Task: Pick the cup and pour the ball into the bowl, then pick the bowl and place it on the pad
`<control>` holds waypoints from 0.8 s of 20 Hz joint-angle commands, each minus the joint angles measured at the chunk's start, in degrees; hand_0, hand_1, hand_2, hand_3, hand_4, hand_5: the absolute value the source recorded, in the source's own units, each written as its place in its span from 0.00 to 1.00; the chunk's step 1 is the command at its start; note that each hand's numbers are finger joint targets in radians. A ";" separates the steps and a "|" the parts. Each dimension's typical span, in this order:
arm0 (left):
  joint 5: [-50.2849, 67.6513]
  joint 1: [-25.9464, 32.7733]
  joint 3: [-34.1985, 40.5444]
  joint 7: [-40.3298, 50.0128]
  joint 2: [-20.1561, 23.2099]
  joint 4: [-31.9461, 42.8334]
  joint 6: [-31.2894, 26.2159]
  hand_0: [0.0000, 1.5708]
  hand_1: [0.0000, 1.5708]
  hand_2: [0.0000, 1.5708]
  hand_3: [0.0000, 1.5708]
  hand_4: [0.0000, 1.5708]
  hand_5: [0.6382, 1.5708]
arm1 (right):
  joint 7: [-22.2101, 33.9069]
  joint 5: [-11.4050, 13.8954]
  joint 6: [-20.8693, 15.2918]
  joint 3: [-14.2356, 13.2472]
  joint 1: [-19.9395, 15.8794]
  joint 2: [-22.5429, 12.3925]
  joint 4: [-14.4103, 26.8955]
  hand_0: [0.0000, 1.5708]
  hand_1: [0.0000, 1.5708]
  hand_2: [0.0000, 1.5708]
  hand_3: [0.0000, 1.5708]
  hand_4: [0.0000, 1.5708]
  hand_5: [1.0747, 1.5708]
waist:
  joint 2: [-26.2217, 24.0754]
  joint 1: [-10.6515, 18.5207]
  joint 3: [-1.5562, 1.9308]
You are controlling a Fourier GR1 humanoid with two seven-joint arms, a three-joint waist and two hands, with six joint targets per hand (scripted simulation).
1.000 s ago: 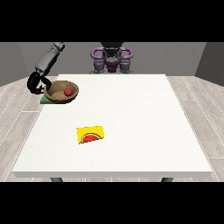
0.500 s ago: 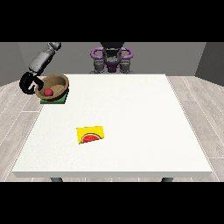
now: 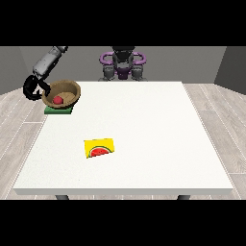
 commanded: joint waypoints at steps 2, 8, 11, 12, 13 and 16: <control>-0.40 0.17 0.51 -1.27 0.63 1.70 0.65 0.00 0.00 0.00 0.00 0.00 0.95 | -0.85 -1.87 -0.56 -0.63 0.29 5.12 0.85 1.00 1.00 1.00 0.82 0.74 1.00 | 0.50 -1.42 0.02; 1.60 2.41 1.61 -0.27 1.30 -1.81 -0.48 0.00 0.00 0.00 0.00 0.00 0.95 | -0.25 -5.04 -0.56 -5.79 2.84 1.42 7.92 1.00 1.00 1.00 1.00 0.56 0.98 | 1.46 0.29 0.09; 2.72 3.43 2.45 -0.30 1.02 -3.95 -0.25 0.00 0.00 0.00 0.00 0.00 0.94 | -1.72 -4.09 -3.34 -6.95 3.37 -3.65 8.89 0.77 0.77 0.81 0.79 0.00 0.98 | 2.27 0.80 0.09; 4.16 1.27 2.83 2.77 4.04 -2.42 -2.07 0.00 0.00 0.00 0.00 0.00 0.94 | -2.42 -4.47 -4.20 -6.96 2.28 -1.77 8.74 0.67 0.67 0.69 0.65 0.00 0.95 | 2.65 0.43 0.09; 2.67 2.17 2.72 -0.16 2.78 -2.56 -0.46 0.00 0.00 0.00 0.00 0.00 0.94 | 0.34 -5.36 -3.19 -7.72 0.04 -4.05 8.57 0.54 0.54 0.51 0.70 0.00 0.94 | 3.46 0.40 0.06; 3.45 2.37 2.53 0.75 1.95 -4.43 0.72 0.00 0.00 0.00 0.00 0.00 0.94 | 1.13 -5.39 -3.24 -7.67 -1.34 -4.47 9.50 0.45 0.45 0.38 0.64 0.00 0.93 | 3.23 0.84 0.07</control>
